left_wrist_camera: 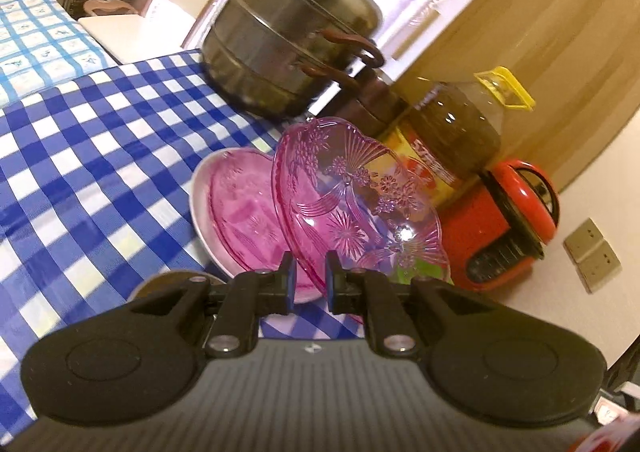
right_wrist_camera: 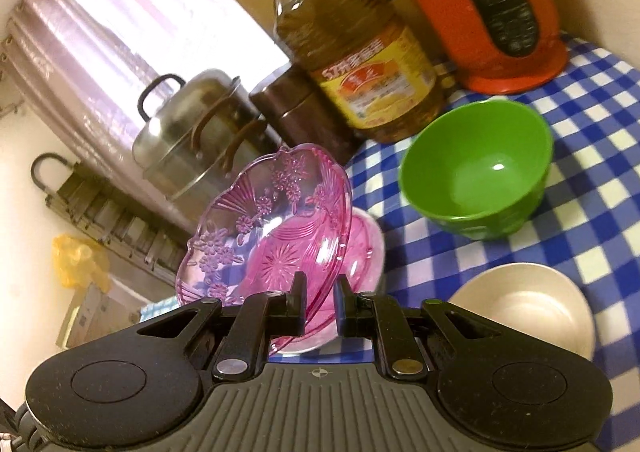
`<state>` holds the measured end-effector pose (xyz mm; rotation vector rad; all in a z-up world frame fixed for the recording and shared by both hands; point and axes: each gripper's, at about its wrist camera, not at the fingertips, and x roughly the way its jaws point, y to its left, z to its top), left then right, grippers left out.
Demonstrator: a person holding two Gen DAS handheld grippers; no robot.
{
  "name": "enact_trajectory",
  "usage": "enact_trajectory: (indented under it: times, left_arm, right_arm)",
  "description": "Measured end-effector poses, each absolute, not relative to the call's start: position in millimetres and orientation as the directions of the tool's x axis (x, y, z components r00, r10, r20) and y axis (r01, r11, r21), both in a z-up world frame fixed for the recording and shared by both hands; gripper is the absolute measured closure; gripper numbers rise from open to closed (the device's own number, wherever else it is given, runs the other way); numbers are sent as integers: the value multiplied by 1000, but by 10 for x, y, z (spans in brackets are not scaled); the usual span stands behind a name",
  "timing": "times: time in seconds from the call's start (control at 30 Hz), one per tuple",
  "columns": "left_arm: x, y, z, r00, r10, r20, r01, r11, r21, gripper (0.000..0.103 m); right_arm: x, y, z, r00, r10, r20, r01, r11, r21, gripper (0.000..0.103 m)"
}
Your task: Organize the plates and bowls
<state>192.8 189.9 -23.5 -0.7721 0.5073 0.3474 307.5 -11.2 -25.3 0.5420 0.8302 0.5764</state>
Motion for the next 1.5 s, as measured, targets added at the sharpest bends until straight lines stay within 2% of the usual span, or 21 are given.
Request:
enact_trajectory:
  times: [0.63, 1.5]
  left_arm:
    - [2365, 2388, -582, 781, 121, -612, -528, 651, -546, 90]
    - [2586, 2566, -820, 727, 87, -681, -582, 604, -544, 90]
  right_arm:
    - [3528, 375, -607, 480, 670, -566, -255, 724, 641, 89]
    - [3763, 528, -820, 407, 645, -646, -247, 759, 603, 88]
